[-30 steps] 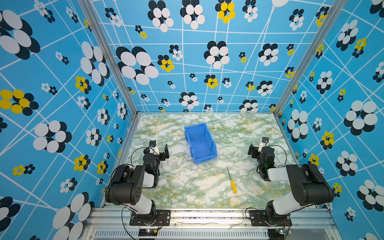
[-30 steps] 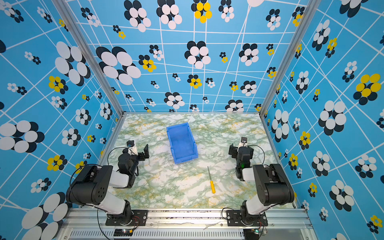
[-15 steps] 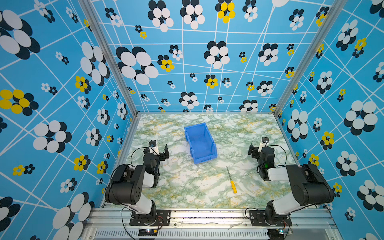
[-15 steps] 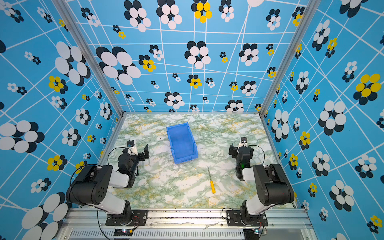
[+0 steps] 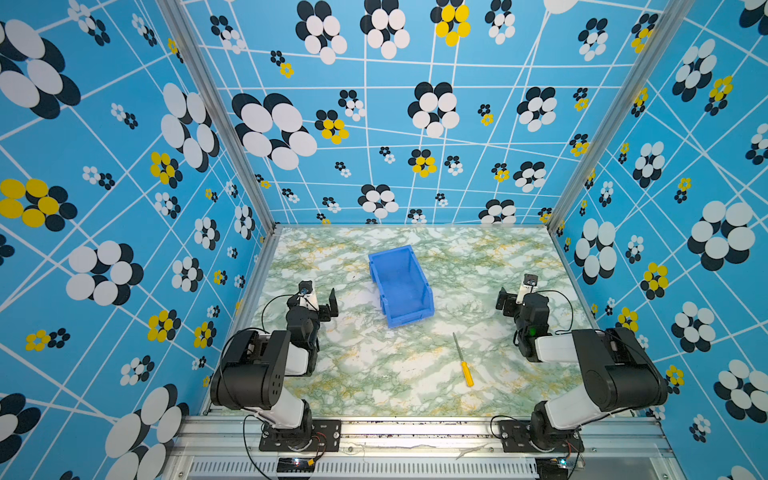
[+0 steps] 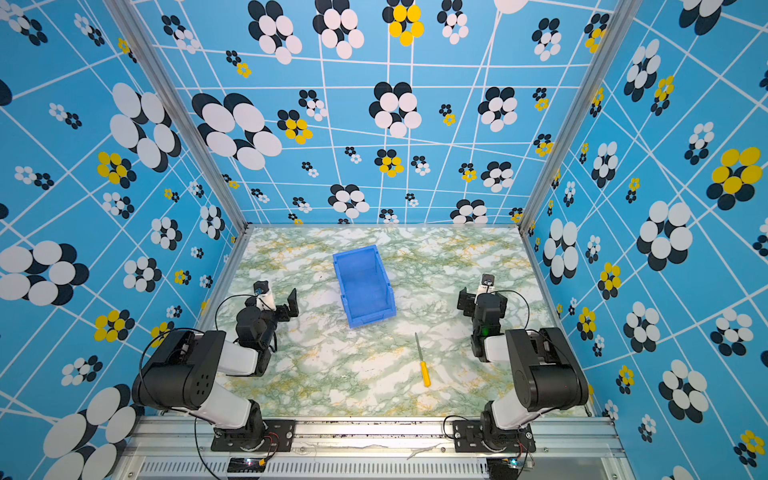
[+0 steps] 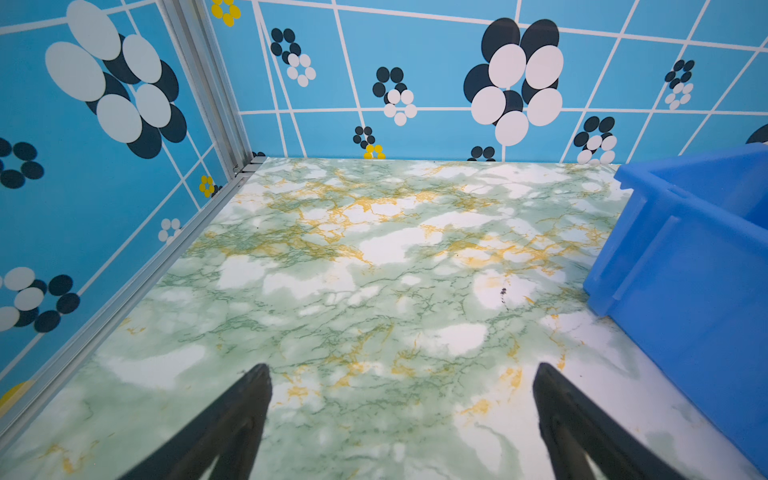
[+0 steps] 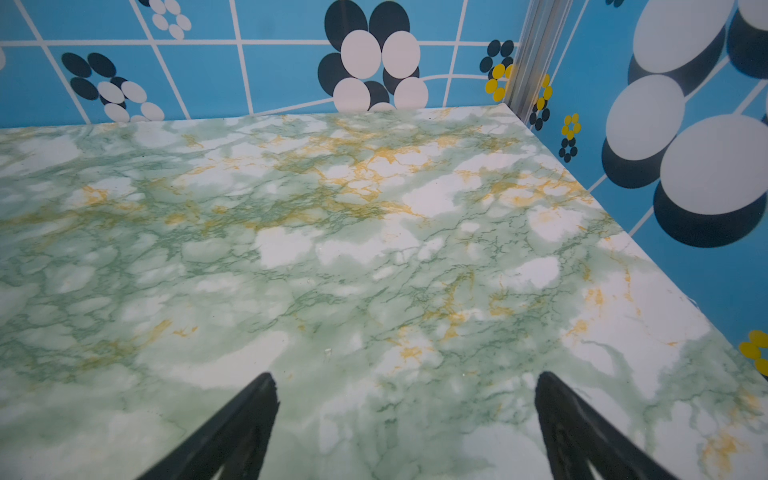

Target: Put the screwdriver in the bin

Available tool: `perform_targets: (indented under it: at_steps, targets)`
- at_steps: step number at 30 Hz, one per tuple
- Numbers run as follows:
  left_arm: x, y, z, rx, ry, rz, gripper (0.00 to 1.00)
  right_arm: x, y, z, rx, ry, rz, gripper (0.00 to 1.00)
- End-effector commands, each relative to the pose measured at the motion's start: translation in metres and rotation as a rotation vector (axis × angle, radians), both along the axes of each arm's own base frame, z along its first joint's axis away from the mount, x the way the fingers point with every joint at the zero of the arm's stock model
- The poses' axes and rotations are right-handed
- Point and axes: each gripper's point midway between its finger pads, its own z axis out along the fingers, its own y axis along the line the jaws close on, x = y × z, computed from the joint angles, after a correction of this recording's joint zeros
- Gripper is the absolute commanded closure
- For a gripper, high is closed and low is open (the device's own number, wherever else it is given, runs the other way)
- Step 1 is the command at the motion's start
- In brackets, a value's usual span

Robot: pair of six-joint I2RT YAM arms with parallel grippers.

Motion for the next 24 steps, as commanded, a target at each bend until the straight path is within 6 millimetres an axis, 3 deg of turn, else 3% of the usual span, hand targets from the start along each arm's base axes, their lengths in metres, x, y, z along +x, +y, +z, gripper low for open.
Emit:
perform_targets:
  at_steps: [1,5,9,13,17,19,24]
  targets:
    - [-0.003,0.006,-0.003,-0.013,0.000,0.026,0.01,0.007,0.000,0.010,0.004,-0.025,0.003,0.01]
    - [-0.002,0.005,-0.003,-0.012,0.004,0.019,0.01,0.007,0.000,0.010,0.005,-0.024,0.004,0.01]
    - [0.009,-0.013,-0.008,-0.001,0.071,-0.092,0.01,0.006,0.000,0.010,0.004,-0.024,0.002,0.01]
    - [0.003,-0.015,-0.005,0.003,0.036,-0.101,0.01,0.006,-0.002,0.013,0.000,-0.034,-0.005,0.01]
    - [-0.009,-0.022,0.003,0.018,-0.029,-0.146,0.01,0.001,-0.011,0.032,-0.008,-0.011,-0.061,0.01]
    - [-0.013,-0.023,0.007,0.019,-0.045,-0.147,0.01,-0.003,-0.015,0.051,-0.001,0.003,-0.098,0.01]
    - [-0.015,-0.019,0.023,0.010,-0.025,-0.119,0.01,-0.024,-0.015,0.090,0.183,0.092,-0.179,0.01]
